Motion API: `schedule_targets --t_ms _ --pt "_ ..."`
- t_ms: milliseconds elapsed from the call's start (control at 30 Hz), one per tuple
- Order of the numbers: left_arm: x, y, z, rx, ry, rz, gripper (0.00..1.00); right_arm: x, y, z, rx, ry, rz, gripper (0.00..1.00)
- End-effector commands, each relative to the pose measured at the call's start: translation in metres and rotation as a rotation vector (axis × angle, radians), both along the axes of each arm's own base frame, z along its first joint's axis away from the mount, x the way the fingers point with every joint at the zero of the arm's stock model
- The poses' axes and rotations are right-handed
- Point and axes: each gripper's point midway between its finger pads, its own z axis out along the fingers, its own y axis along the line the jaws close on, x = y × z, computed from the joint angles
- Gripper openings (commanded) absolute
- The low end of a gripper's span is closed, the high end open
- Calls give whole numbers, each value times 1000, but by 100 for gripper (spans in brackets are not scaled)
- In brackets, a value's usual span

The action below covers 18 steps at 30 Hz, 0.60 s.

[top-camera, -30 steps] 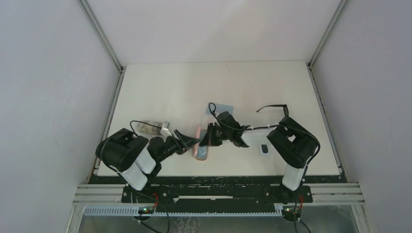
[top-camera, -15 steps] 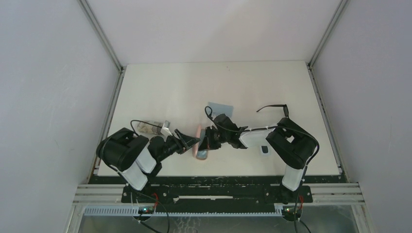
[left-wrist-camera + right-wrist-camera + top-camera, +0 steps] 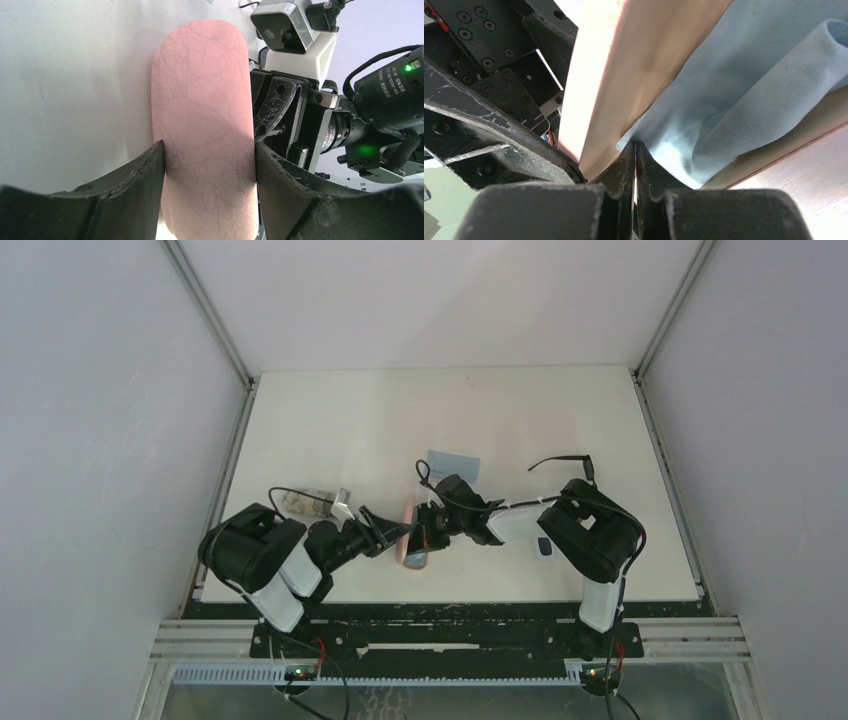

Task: Organize the sunglasses
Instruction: Adjust the glasses cleaning cloth on the sunglasses case.

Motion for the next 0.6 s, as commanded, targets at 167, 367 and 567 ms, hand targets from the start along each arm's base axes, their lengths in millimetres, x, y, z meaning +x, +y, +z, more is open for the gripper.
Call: schedule_targets --t_ms 167,367,567 --pt "6 -6 20 -44 -73 -14 17 27 -6 25 -31 -160 -57 1" --pt "7 -6 20 -43 -72 -13 17 38 -18 26 -84 -201 -110 1" --pt "7 -7 20 -43 -71 -15 17 51 -23 28 -98 -213 -181 0"
